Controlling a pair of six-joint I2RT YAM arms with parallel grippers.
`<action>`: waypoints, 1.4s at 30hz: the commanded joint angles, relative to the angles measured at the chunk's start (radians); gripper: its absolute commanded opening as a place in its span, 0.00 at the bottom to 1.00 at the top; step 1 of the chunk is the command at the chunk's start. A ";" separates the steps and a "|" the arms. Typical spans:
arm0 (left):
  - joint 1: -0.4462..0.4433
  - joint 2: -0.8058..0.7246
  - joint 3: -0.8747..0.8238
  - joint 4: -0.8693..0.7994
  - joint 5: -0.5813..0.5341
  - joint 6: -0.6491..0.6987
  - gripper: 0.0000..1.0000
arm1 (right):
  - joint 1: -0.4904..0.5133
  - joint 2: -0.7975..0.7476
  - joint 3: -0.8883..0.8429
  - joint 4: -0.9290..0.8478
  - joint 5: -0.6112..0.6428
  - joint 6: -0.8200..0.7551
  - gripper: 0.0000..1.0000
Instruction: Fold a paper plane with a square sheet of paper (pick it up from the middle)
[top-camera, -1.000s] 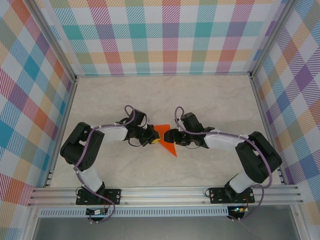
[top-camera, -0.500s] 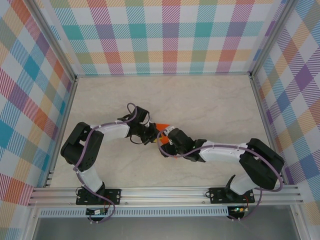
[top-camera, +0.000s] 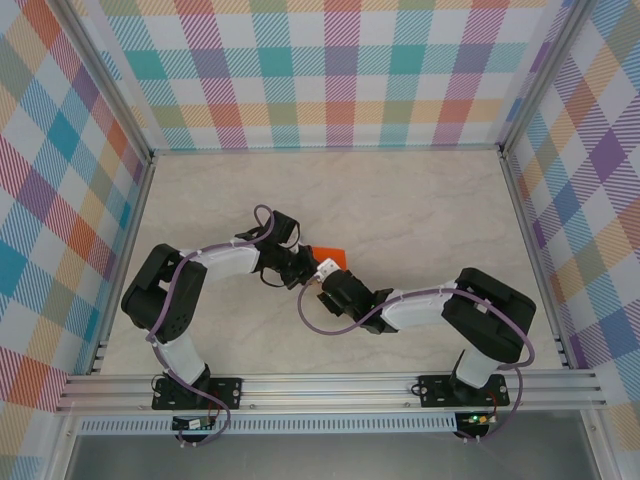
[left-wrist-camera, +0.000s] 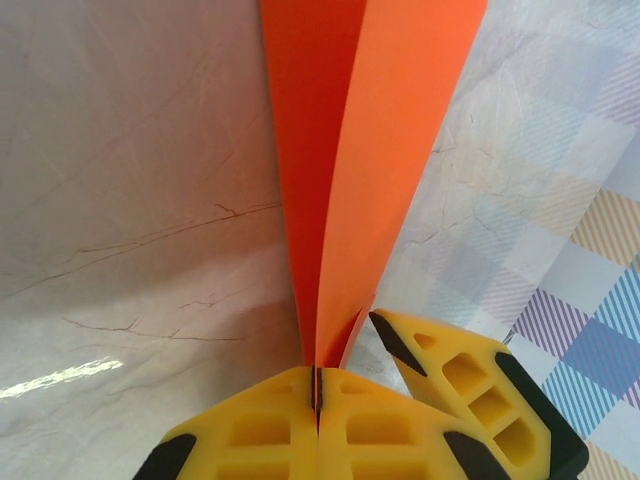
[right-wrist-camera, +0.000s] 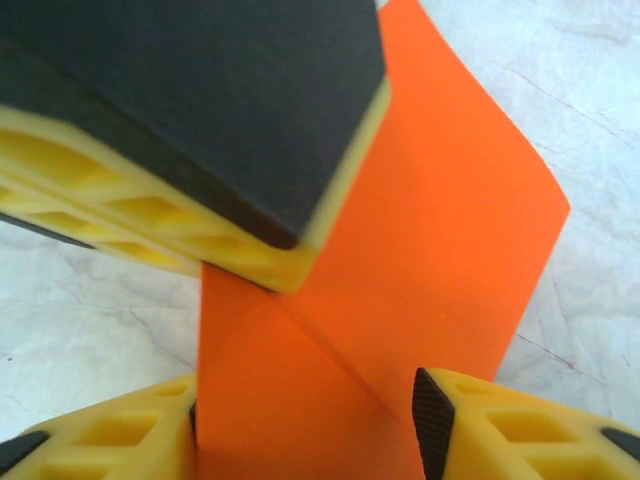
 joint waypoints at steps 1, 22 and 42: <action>-0.014 -0.033 0.030 -0.042 -0.008 -0.013 0.03 | 0.012 0.002 -0.021 0.056 0.042 -0.012 0.45; 0.126 -0.155 0.067 -0.159 -0.050 0.100 0.52 | -0.057 -0.138 -0.129 0.092 -0.244 0.215 0.08; 0.054 -0.274 -0.342 0.458 0.021 -0.088 0.49 | -0.234 -0.093 -0.107 0.184 -0.708 0.500 0.02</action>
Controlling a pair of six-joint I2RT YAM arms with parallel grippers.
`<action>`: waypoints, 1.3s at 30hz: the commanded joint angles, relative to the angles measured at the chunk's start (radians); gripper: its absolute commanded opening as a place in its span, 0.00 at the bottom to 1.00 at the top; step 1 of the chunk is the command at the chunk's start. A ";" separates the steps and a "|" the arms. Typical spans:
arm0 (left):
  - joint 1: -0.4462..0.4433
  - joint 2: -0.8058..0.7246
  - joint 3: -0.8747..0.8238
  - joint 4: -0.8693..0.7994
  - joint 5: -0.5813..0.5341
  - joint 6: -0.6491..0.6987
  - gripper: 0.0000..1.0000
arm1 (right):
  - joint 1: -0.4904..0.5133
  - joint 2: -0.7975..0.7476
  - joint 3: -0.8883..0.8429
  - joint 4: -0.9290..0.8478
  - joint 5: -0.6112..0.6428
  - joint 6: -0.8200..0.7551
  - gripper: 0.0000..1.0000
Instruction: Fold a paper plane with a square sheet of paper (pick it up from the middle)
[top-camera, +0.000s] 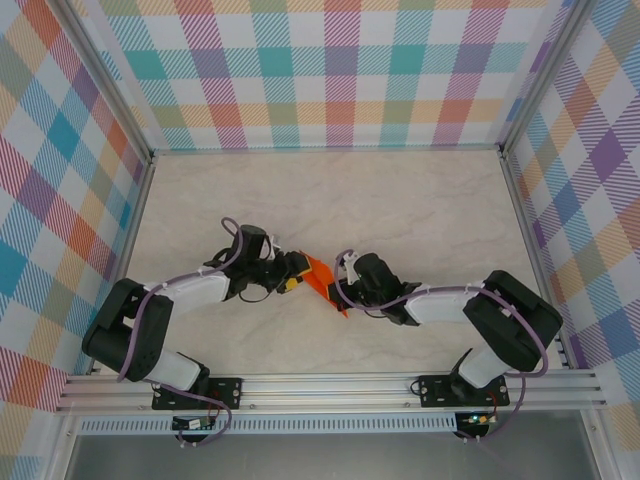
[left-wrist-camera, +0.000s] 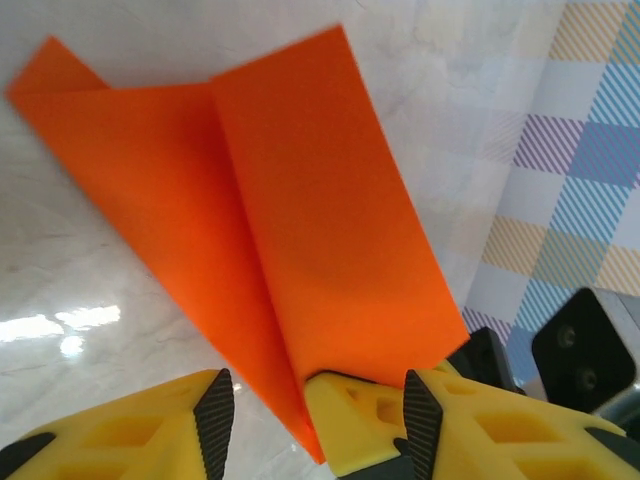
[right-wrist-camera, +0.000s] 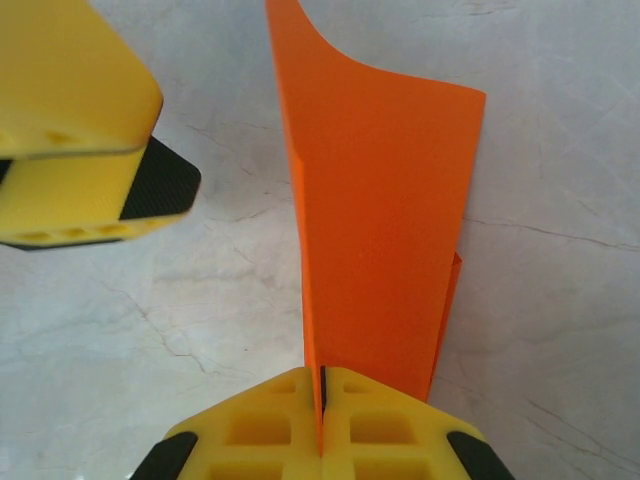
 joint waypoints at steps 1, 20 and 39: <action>-0.027 0.006 -0.015 0.120 0.025 -0.018 0.48 | -0.017 0.030 0.022 0.037 -0.103 0.073 0.02; -0.050 0.085 -0.049 0.183 0.025 -0.010 0.39 | -0.041 0.157 0.099 0.021 -0.245 0.140 0.02; -0.054 0.125 -0.054 0.192 0.022 0.000 0.33 | -0.044 0.161 0.156 -0.097 -0.292 0.111 0.26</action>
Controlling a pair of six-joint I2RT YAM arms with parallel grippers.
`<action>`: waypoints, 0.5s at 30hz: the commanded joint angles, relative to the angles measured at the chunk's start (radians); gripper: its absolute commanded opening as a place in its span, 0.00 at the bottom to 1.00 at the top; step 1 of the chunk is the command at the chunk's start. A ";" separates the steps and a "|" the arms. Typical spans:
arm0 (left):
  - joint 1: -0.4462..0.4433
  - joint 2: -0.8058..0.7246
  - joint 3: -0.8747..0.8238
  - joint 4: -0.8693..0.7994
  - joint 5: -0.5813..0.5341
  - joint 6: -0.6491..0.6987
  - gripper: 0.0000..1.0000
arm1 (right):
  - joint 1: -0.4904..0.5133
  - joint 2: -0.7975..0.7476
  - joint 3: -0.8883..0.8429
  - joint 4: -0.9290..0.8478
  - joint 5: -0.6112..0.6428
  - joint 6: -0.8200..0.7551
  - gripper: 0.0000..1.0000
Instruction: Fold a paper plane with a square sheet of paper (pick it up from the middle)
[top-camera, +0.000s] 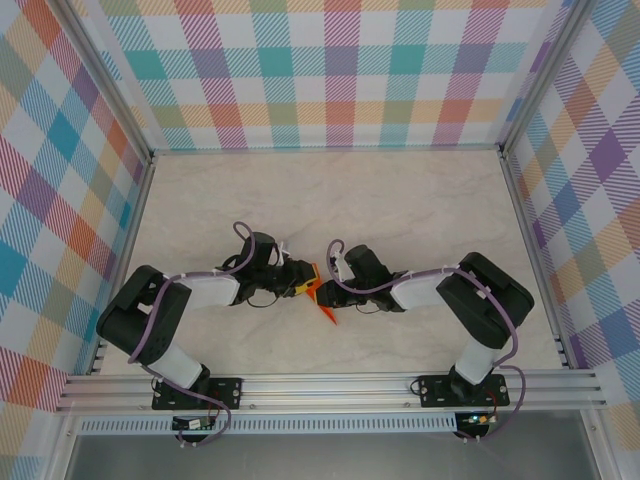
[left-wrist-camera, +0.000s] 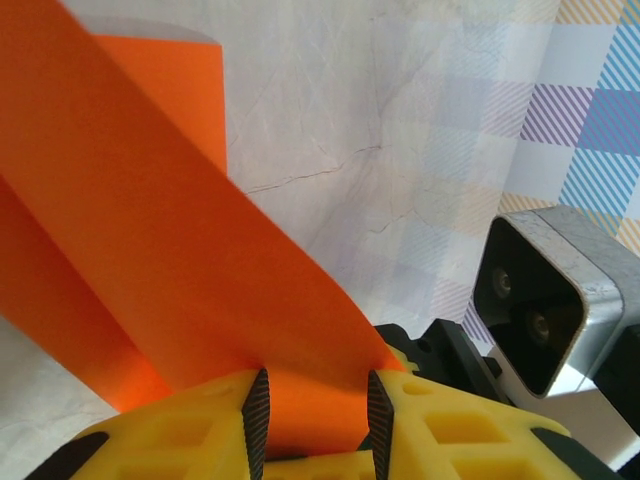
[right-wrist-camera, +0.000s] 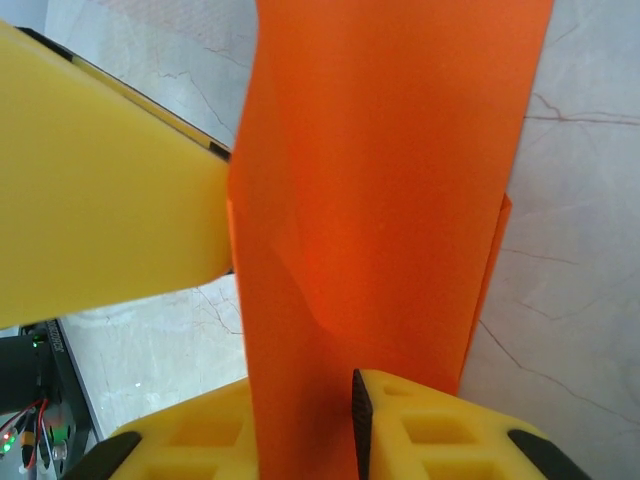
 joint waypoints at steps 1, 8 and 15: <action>-0.013 0.015 -0.011 0.025 0.008 0.006 0.33 | -0.006 -0.020 0.030 -0.038 -0.028 -0.025 0.27; -0.013 0.016 -0.001 0.002 0.000 0.015 0.32 | -0.006 -0.065 0.049 -0.132 0.006 -0.065 0.31; -0.014 0.016 -0.001 -0.005 0.000 0.017 0.32 | -0.004 -0.081 0.049 -0.148 -0.012 -0.083 0.28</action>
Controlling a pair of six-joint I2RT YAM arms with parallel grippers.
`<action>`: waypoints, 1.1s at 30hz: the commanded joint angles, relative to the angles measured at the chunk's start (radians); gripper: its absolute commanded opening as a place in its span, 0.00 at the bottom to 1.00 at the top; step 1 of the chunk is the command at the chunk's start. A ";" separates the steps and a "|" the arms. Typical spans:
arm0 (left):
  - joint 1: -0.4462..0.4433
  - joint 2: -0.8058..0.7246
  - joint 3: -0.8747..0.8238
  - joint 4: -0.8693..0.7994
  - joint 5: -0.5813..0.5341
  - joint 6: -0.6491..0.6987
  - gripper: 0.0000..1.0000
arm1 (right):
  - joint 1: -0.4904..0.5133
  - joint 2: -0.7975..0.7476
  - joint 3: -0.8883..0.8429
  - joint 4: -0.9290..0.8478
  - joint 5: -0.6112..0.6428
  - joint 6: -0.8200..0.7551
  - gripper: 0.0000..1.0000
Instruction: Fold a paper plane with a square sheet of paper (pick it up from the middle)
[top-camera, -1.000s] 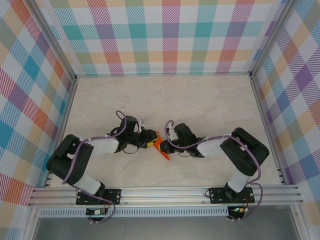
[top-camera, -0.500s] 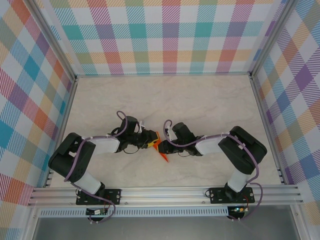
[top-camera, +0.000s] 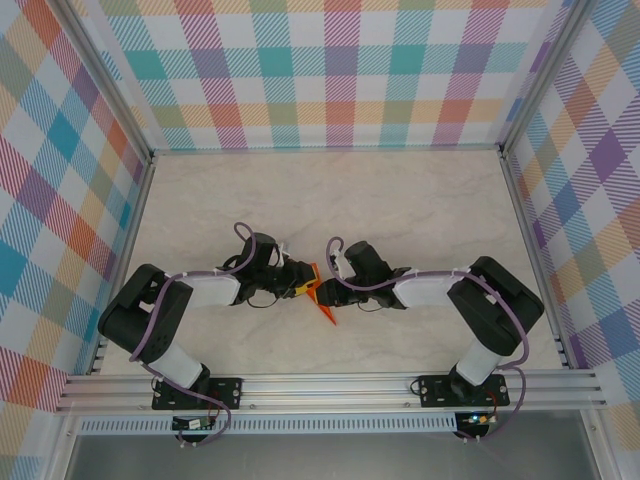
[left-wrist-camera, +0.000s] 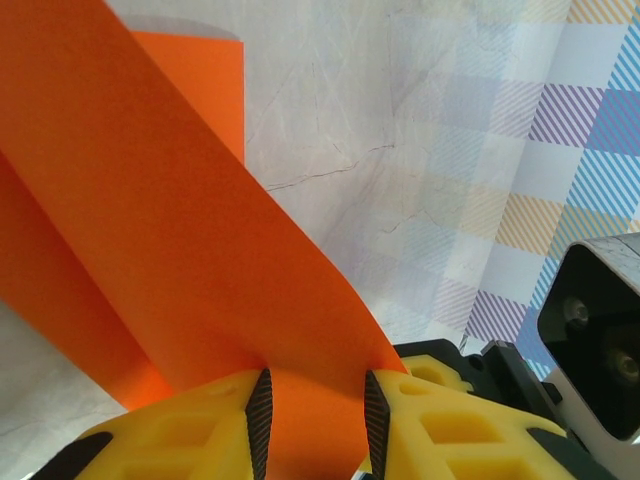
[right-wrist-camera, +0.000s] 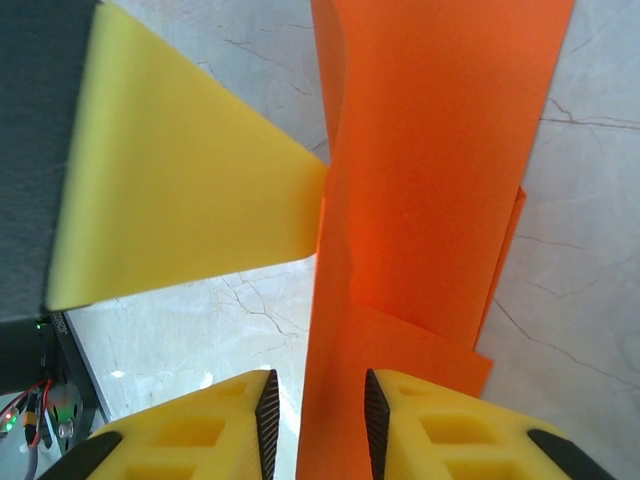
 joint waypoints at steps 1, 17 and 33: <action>-0.014 0.009 -0.001 0.000 0.000 0.016 0.32 | -0.004 -0.016 0.018 -0.025 -0.019 -0.032 0.26; -0.014 -0.086 -0.027 -0.093 0.016 0.082 0.33 | -0.006 0.093 0.028 0.059 -0.106 0.023 0.03; -0.014 -0.068 -0.040 -0.047 0.043 0.109 0.33 | -0.058 0.122 0.040 0.100 -0.207 0.070 0.02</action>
